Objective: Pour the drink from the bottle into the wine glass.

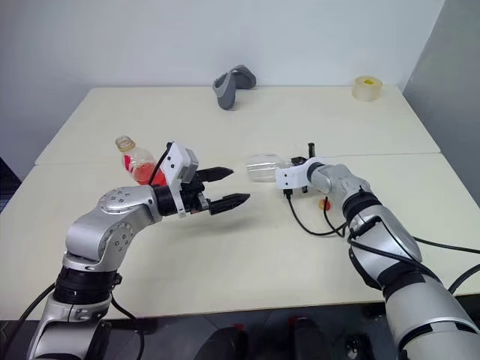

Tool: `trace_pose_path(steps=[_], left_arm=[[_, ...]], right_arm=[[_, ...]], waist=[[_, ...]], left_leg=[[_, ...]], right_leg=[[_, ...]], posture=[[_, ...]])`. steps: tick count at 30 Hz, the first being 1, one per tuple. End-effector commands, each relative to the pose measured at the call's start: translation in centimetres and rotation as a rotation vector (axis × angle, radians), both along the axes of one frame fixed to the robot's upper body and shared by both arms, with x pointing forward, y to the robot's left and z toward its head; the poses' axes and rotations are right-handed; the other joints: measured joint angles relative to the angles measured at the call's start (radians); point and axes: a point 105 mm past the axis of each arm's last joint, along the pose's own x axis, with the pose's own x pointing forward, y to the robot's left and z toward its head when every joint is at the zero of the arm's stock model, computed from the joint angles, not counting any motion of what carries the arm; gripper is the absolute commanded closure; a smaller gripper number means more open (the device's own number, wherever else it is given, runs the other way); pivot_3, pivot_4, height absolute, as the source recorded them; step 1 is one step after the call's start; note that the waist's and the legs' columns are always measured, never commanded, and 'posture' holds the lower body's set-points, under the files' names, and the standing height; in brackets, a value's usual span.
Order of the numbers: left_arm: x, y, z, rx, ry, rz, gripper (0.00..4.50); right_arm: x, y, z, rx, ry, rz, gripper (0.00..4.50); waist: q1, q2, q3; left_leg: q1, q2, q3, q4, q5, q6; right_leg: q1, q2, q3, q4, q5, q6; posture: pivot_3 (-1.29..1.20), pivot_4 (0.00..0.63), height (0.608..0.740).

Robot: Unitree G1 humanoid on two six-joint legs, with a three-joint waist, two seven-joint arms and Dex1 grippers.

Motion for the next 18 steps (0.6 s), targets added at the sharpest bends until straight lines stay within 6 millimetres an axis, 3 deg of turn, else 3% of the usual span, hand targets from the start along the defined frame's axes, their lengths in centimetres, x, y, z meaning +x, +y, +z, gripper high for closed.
trace_pose_path(steps=[1,5,8,12,15,18], left_arm=[[0.1,1.6,2.8,-0.024,-0.136,0.066,0.00],[-0.9,4.0,3.7,-0.084,-0.134,0.143,0.00],[-2.3,6.6,1.9,-0.078,-0.089,0.263,0.00],[-3.6,7.3,0.3,-0.096,-0.050,0.337,0.00],[-5.1,8.2,-1.4,-0.117,-0.008,0.422,0.00],[-6.0,8.8,-1.8,-0.130,0.011,0.466,0.00]], right_arm=[[-0.2,2.2,2.9,0.208,-0.049,0.058,4.35],[-1.0,4.6,3.6,0.611,0.098,0.072,4.35],[-1.7,6.5,3.9,0.924,0.240,0.075,4.35],[-2.7,8.0,4.5,1.039,0.270,0.136,4.35],[-3.6,10.0,5.6,1.322,0.388,0.160,4.35],[-4.2,11.1,5.4,1.454,0.474,0.158,4.35]], waist=[[0.000,0.000,0.000],[-0.009,0.000,0.000],[-0.020,0.000,0.000],[-0.013,0.000,0.000],[-0.004,0.001,0.000],[0.002,0.001,0.000]], left_leg=[[0.000,0.000,0.000,0.000,0.000,0.000],[0.000,0.001,0.000,0.000,0.000,0.000],[0.000,0.002,0.000,-0.001,0.000,0.000],[-0.001,0.001,-0.002,-0.001,0.000,0.000],[0.000,0.001,-0.002,0.000,0.000,0.000],[0.000,0.001,-0.003,-0.001,0.000,0.000]], right_leg=[[0.000,0.000,0.000,0.000,0.000,0.000],[0.000,0.001,0.001,0.000,0.000,0.000],[0.000,0.001,0.000,0.000,0.000,0.000],[0.000,0.001,-0.001,0.000,0.000,0.000],[0.000,0.000,0.000,0.000,0.000,0.000],[-0.001,0.001,-0.001,0.000,0.000,0.000]], posture=[[0.00,0.150,0.740],[0.00,0.150,0.740],[0.00,0.150,0.740],[0.00,0.150,0.740],[0.00,0.150,0.740],[0.00,0.150,0.740]])
